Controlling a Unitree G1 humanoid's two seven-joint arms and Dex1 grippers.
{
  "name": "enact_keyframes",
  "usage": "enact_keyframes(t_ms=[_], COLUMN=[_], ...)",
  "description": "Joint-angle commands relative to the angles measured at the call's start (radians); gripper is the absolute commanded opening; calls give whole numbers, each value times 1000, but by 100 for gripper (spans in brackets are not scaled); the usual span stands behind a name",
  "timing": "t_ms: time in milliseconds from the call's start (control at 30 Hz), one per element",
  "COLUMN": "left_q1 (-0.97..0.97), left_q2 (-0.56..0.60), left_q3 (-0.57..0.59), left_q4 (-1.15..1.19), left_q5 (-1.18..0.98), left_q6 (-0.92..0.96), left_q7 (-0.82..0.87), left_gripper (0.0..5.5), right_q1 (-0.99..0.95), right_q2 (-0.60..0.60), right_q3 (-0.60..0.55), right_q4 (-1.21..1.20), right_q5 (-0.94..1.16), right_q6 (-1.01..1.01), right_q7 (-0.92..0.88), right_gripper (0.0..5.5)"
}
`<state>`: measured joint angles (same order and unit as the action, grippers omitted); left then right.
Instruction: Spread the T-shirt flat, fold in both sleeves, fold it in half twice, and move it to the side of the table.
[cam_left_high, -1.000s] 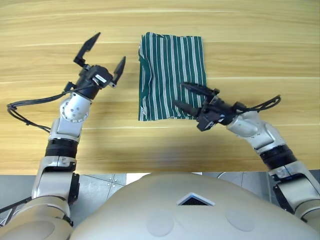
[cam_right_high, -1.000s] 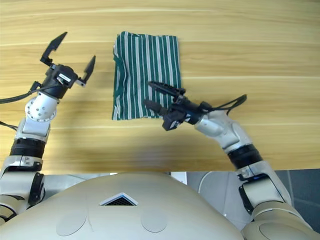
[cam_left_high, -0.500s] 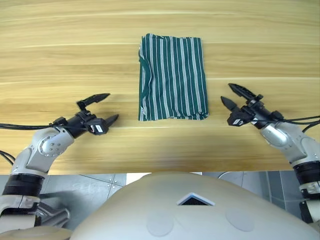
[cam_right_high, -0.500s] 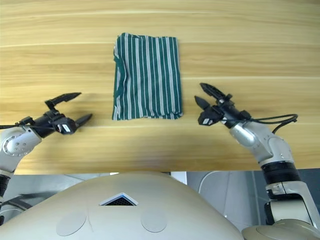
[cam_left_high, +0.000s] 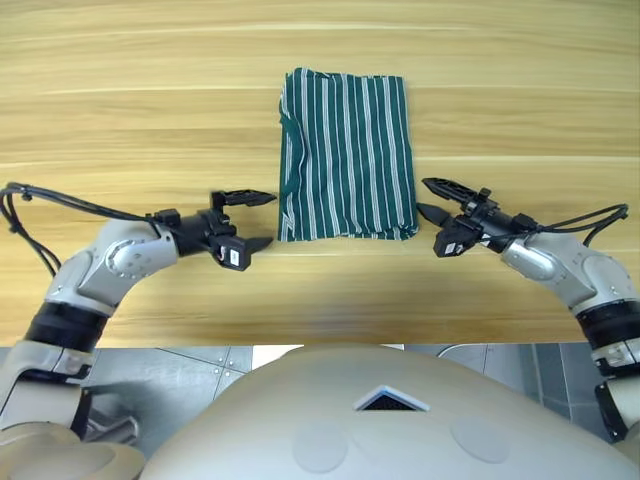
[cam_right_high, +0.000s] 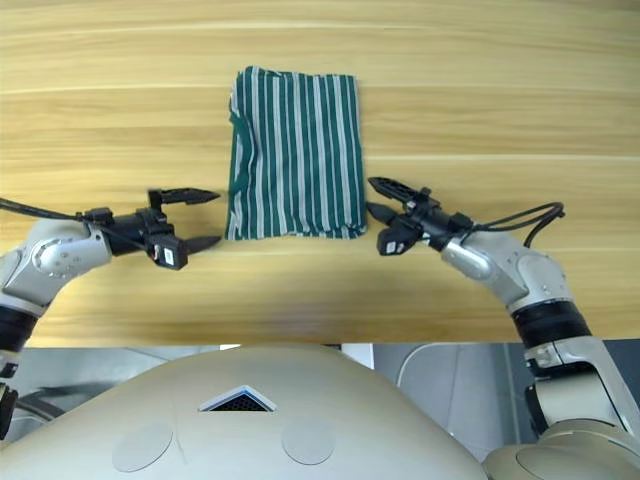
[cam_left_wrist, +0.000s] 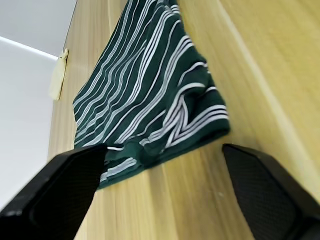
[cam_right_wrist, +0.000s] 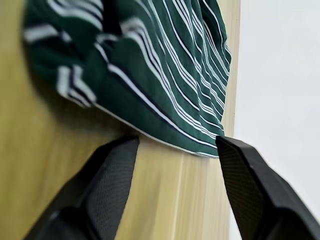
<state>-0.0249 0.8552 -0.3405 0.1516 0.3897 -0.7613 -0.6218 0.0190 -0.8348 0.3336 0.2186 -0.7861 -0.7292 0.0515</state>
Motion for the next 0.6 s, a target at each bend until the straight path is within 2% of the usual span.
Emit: enact_keyframes(t_ms=[33,333,533,600], left_q1=[-24,-101,-133,-142], left_q2=[-2,-50,-86,-96], left_q3=[-60,-164,-192,-202], left_q4=[75,142,225,241], left_q5=[43,28,24,23], left_q6=[-2,-62,-79,-87], left_q7=[-59,-107,-94,-96], left_gripper=[432,432,432,408], right_q1=[93,156,94,87], right_q2=[-76,-120,-79,-73], right_q3=[8,-16,31,46], right_q4=[-54,-142,-76,-68], right_q5=[21,90,77,81], right_q6=[3,20,-10,-22], right_q7=[102,171,185,190], right_gripper=[288,288,288,288])
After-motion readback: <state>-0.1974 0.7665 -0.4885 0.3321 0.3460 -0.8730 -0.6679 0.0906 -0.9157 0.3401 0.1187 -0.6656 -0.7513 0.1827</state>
